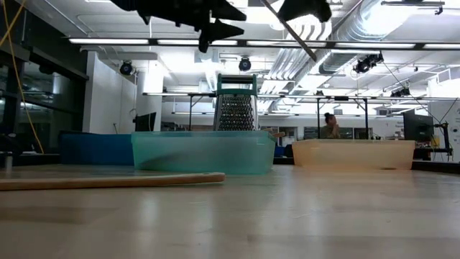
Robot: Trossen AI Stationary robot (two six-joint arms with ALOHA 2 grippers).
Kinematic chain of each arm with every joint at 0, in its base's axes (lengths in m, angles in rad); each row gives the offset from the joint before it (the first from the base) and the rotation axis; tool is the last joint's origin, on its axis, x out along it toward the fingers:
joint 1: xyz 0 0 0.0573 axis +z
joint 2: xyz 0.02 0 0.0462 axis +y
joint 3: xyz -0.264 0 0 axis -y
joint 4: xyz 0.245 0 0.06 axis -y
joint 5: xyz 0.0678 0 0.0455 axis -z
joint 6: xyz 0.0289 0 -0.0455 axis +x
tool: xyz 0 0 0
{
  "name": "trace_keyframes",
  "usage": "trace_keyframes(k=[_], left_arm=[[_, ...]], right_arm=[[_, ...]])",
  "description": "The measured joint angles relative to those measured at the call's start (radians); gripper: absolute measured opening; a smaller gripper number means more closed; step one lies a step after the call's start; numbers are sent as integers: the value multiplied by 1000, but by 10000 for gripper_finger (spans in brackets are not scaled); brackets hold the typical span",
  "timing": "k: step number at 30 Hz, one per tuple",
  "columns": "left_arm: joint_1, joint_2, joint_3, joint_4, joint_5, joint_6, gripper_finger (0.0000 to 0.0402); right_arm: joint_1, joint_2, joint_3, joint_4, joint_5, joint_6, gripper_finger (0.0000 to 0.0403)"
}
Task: Pick & Place Kitchen Items
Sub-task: Put the wooden spoon into the green bin
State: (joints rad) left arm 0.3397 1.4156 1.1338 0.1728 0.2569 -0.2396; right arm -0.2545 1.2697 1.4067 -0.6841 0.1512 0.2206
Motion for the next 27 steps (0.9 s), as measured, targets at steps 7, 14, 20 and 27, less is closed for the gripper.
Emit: trace_keyframes(k=[7, 14, 20, 27], left_arm=[[0, 11, 1, 136, 3, -5, 177], [0, 10, 1, 294, 29, -46, 177], [0, 10, 1, 290, 30, -46, 177], [0, 10, 1, 289, 31, -57, 177]], right_arm=[[-77, 10, 0, 123, -236, -114, 68], [-93, 32, -1, 298, -317, -141, 68], [-100, 30, -2, 437, -369, -143, 68], [-109, 54, 0, 539, -441, -143, 68]])
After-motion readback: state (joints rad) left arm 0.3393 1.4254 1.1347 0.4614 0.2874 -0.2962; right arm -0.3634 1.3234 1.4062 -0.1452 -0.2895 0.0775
